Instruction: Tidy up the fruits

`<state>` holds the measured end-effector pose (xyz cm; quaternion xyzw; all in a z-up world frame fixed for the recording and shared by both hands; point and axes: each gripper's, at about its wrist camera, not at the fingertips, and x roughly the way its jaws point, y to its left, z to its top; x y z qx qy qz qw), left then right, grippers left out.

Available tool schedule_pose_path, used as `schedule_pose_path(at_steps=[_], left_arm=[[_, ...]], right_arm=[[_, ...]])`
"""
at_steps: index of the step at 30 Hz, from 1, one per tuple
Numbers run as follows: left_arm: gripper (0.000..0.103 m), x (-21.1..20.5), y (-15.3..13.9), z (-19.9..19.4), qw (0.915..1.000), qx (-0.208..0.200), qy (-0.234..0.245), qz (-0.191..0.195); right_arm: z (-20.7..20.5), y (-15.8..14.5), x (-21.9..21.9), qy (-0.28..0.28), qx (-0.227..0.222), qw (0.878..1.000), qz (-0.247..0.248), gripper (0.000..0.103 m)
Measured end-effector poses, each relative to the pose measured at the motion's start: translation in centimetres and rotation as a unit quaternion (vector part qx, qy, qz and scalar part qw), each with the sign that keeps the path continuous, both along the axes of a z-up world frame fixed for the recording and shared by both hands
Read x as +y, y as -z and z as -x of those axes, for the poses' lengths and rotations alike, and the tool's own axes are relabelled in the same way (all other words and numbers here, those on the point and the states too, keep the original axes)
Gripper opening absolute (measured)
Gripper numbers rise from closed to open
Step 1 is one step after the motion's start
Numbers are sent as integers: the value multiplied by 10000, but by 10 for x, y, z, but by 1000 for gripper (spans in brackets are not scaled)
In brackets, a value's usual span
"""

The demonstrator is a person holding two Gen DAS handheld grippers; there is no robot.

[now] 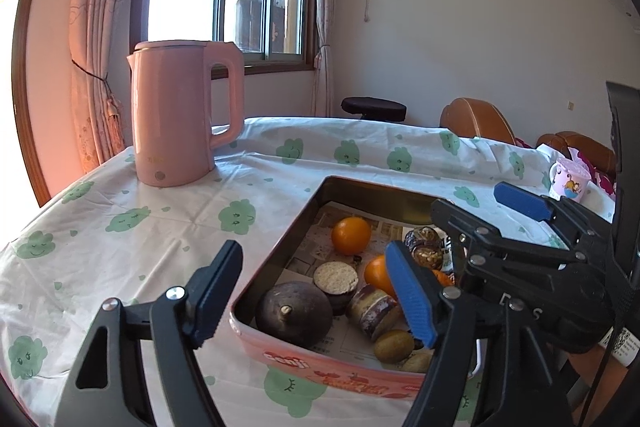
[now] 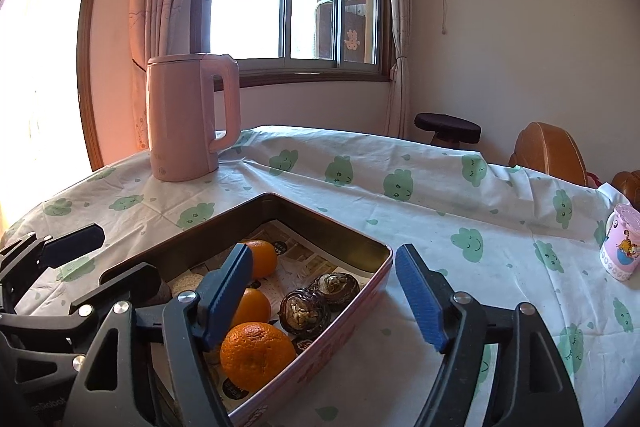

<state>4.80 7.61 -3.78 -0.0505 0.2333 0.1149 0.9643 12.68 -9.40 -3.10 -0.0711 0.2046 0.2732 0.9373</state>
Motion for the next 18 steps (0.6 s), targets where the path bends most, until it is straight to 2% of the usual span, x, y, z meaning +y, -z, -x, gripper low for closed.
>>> schedule_pose_path(at_steps=[2,7,18], left_arm=[[77,0,0,1,10000,-19,-20,-19],[88,0,-1,4,9999,-86,-101,-62],[90,1,-3,7,9998,-129,-149,-50]], right_arm=[[1,-1,-2,33,-35,10000,-48,81],[1,-2,-8,136,-63,9997,-168,86],[2,-2,-11,190,-74,9996,-213,88]])
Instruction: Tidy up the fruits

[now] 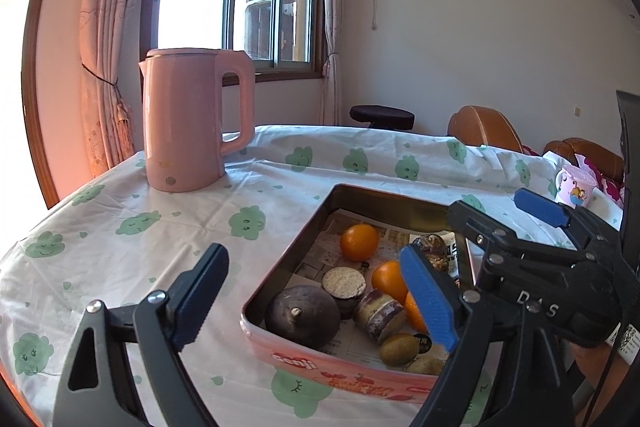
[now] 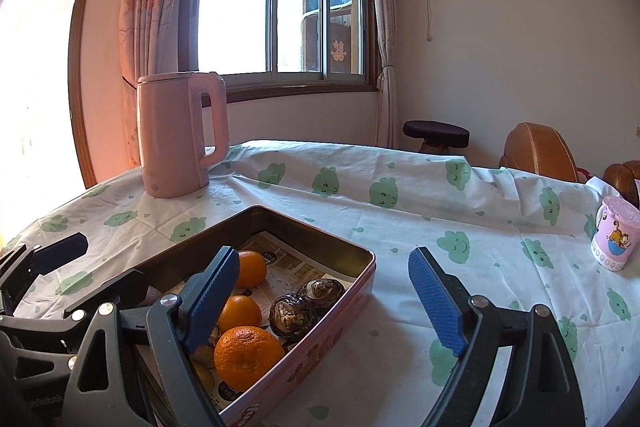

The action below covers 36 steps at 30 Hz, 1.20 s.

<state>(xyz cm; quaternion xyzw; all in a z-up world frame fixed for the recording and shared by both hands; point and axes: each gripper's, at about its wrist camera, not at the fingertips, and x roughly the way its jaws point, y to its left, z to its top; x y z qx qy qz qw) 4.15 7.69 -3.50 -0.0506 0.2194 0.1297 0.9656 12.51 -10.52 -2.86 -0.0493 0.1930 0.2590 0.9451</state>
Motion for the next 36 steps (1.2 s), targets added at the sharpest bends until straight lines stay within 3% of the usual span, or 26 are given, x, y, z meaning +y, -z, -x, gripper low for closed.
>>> schedule_pose_path(at_steps=[12,20,36], left_arm=[[91,0,0,0,10000,6,-3,-3],[102,0,2,0,10000,-13,-77,-29],[103,-1,0,2,9998,-61,-181,-79]], right_arm=[[-2,0,-3,10,16,10000,-30,88],[-1,0,-2,12,10,10000,-28,89],[-1,-2,-5,69,-29,10000,-62,89]])
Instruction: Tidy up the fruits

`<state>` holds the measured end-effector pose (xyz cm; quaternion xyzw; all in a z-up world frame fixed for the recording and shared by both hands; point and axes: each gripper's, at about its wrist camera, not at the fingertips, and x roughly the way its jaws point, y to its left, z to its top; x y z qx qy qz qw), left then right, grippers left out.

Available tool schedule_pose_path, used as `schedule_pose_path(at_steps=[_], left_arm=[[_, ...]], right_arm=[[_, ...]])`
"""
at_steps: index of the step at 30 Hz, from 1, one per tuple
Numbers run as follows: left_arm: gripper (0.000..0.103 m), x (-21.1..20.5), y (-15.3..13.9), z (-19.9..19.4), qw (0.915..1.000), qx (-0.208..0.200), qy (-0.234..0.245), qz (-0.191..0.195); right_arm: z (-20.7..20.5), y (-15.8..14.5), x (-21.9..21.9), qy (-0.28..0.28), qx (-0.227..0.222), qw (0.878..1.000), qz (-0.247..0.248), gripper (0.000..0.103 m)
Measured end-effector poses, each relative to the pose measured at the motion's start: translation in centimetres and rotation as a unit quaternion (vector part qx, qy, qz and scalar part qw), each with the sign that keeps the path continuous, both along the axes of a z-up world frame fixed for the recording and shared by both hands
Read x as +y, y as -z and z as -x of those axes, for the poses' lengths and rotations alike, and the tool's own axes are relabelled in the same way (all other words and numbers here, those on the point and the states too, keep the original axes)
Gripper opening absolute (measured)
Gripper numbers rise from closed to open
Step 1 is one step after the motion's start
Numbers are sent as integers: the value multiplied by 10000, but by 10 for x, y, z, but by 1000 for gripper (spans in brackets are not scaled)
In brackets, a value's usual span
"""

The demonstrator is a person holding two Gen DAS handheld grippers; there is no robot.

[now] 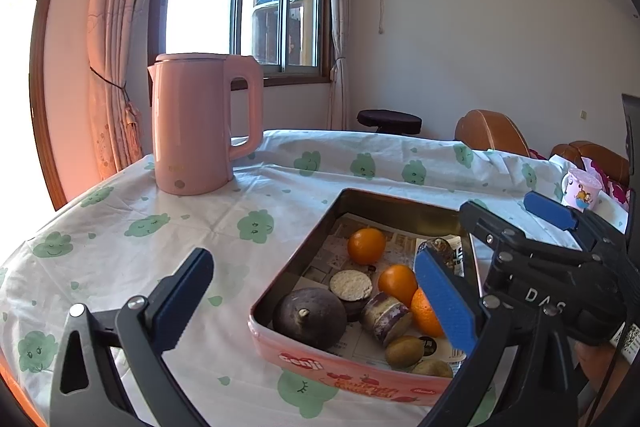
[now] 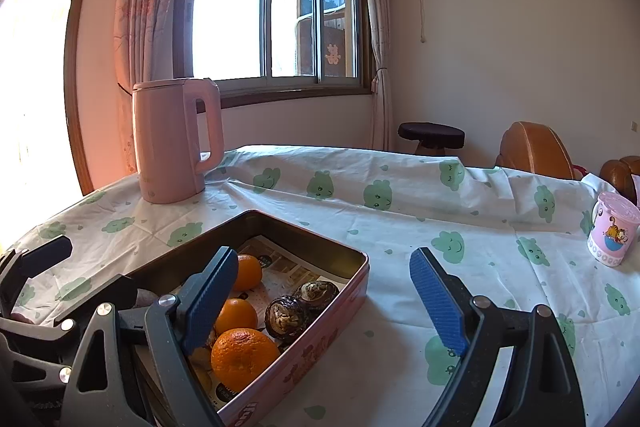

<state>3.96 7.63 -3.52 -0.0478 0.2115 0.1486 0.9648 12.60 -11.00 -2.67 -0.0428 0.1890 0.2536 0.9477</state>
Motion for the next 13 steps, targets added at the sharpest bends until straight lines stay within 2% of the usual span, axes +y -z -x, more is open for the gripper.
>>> schedule_pose_path(at_steps=[5,13], left_arm=[[103,3,0,1,10000,1,-47,78],[103,1,0,1,10000,-23,-71,-9]], right_arm=[[0,0,0,3,2,10000,-5,89],[0,0,-2,28,-1,10000,-26,89]])
